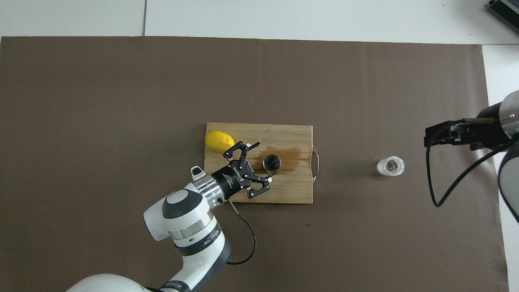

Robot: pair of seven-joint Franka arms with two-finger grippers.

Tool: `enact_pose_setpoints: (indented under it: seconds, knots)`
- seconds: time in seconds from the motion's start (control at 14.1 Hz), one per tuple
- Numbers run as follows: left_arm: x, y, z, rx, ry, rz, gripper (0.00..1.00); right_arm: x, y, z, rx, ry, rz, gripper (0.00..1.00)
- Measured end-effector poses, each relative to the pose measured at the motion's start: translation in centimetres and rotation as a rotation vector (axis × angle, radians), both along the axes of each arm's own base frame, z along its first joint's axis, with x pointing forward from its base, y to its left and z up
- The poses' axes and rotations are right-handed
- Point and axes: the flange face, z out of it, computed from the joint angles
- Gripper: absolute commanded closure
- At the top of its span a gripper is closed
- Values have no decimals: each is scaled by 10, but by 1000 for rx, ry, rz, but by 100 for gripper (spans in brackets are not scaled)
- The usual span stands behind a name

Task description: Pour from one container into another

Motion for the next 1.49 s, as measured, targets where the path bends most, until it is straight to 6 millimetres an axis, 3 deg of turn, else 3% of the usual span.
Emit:
enact_pose_setpoints:
  seconds: [0.43, 1.0, 1.28, 1.49]
  knots:
    - [15, 7, 18, 69, 21, -111, 0, 0, 0, 0, 0, 0, 0, 0]
    - [48, 40, 56, 140, 62, -159, 0, 0, 0, 0, 0, 0, 0, 0]
    - [68, 64, 71, 188, 81, -219, 0, 0, 0, 0, 0, 0, 0, 0]
    - [91, 95, 88, 241, 85, -279, 0, 0, 0, 0, 0, 0, 0, 0]
